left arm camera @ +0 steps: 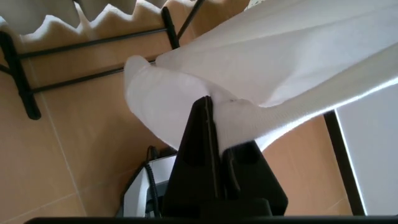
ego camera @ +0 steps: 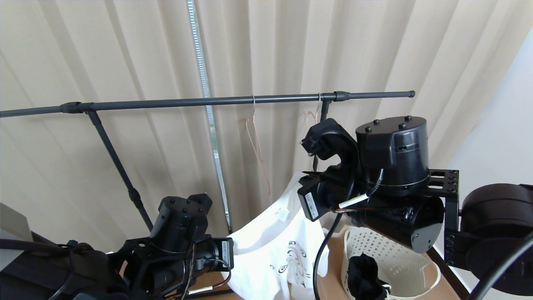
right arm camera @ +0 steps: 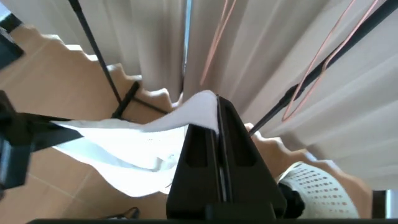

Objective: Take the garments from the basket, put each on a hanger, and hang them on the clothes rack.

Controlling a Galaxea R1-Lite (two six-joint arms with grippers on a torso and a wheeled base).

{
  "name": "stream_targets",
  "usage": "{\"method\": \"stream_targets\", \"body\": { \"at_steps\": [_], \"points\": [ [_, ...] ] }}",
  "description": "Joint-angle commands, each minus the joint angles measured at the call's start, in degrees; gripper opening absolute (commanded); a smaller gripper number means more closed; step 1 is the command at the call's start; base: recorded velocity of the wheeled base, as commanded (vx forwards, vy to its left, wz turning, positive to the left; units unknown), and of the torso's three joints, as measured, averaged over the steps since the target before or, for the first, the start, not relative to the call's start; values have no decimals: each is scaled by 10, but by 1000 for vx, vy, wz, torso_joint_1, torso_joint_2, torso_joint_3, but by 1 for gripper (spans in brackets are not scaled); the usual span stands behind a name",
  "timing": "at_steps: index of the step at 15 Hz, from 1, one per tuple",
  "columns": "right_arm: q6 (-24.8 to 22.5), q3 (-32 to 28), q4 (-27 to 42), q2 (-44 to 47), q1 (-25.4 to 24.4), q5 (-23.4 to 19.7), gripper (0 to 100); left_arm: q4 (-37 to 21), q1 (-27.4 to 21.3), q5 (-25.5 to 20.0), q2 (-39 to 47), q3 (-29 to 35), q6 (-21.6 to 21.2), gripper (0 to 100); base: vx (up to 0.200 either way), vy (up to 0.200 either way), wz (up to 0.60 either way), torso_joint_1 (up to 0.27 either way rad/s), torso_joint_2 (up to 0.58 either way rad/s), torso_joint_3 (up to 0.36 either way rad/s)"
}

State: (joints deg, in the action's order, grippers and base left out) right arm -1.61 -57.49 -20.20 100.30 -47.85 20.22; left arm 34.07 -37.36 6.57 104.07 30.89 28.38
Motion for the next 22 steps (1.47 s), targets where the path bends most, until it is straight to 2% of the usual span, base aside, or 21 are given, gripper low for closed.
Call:
{"method": "stream_targets", "body": {
  "at_steps": [1,3,6,7,8,10,12,14,16,19,22],
  "points": [
    [-55,53,-55,1,20,0,0,0,5,0,-17,1,0,0,0,0,0,0,0,0],
    [-120,97,-115,5,28,0,0,0,7,1,-19,2,-3,0,0,0,0,0,0,0],
    [-178,131,-127,6,31,2,0,-1,10,20,-23,17,-12,0,0,0,0,0,0,0],
    [-182,131,-127,4,31,4,0,-1,12,27,-28,20,-17,0,0,0,0,0,0,0],
    [-182,130,-127,2,32,17,0,-1,12,32,-38,23,-30,0,0,0,0,0,0,0],
    [-182,117,-128,-13,51,32,0,-11,29,29,-81,53,-126,0,0,0,0,0,0,0],
    [-177,104,-128,-33,57,31,0,-53,31,30,-104,103,-186,0,0,0,0,0,0,0],
    [-154,88,-128,-60,57,31,0,-139,31,30,-128,174,-187,0,0,0,0,0,0,0],
    [-124,64,-126,-86,58,31,0,-184,31,29,-149,217,-187,0,0,0,0,0,0,0],
    [-95,37,-125,-93,69,31,0,-186,29,27,-155,231,-188,0,0,0,0,0,0,0],
    [-95,31,-127,-86,79,31,0,-187,29,27,-157,254,-188,0,0,0,0,0,0,0]
  ]
}}
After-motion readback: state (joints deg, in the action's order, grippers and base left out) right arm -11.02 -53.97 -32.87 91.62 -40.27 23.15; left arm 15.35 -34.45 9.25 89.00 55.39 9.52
